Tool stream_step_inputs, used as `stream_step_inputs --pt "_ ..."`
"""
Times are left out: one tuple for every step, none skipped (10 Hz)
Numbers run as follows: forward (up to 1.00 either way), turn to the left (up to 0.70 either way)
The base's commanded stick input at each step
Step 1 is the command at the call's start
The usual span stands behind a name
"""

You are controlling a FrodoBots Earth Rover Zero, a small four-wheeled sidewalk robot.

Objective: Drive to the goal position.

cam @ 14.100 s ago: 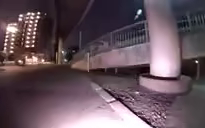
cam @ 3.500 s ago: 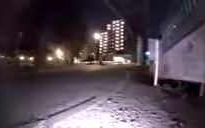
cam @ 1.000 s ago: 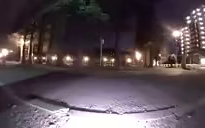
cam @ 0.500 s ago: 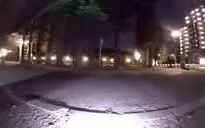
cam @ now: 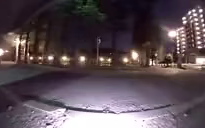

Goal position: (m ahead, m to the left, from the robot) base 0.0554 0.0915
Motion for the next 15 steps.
stream_step_inputs --pt "0.00 0.00" --pt "0.00 0.00" --pt "-0.03 0.00" --pt "-0.32 0.00" --pt "-0.45 0.00" --pt "-0.45 0.00" --pt "-0.45 0.00" --pt "-0.45 0.00" --pt "-0.45 0.00" --pt "-0.45 0.00" --pt "-0.45 0.00" --pt "-0.45 0.00" --pt "-0.45 0.00" --pt "-0.45 0.00" --pt "-0.45 0.00"
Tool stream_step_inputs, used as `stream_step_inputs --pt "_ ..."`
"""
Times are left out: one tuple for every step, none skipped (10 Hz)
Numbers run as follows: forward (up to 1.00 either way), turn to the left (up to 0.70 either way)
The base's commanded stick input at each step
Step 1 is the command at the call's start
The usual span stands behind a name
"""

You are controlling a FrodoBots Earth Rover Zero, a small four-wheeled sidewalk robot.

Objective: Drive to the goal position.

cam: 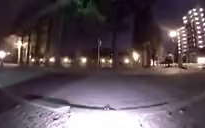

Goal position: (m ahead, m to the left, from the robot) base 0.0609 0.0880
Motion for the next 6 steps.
stream_step_inputs --pt "-0.18 0.00" --pt "0.00 0.00" --pt "0.00 0.00" --pt "0.00 0.00" --pt "0.00 0.00" --pt "0.00 0.00"
